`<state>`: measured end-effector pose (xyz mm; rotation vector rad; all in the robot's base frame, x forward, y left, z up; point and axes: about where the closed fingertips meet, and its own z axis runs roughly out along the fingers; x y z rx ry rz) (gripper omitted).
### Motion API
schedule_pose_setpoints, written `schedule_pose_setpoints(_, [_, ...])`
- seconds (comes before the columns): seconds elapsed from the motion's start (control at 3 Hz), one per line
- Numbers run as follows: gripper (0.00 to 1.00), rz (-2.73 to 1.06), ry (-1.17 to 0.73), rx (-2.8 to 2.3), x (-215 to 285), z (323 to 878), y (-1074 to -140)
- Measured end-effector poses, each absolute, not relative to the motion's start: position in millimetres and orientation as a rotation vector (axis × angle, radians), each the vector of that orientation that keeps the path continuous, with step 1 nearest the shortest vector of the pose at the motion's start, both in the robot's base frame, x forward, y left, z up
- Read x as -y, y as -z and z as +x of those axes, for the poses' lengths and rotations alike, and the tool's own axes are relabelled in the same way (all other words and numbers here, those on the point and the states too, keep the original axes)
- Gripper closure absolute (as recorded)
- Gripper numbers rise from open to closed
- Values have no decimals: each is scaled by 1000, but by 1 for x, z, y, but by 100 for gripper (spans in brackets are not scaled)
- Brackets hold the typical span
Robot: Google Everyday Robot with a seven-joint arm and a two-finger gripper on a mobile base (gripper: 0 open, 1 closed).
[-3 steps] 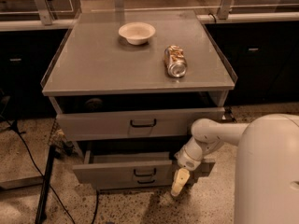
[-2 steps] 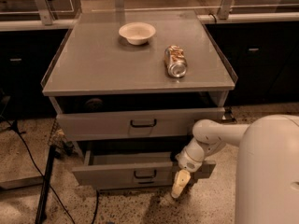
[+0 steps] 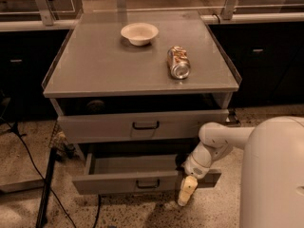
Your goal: Open middle drawer
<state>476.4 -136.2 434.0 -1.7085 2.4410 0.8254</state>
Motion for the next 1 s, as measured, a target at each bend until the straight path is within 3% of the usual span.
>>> schedule_pose_setpoints(0.67, [0, -1808, -1046, -2526, 143, 422, -451])
schedule_pose_setpoints(1.0, [0, -1808, -1046, -2526, 143, 422, -451])
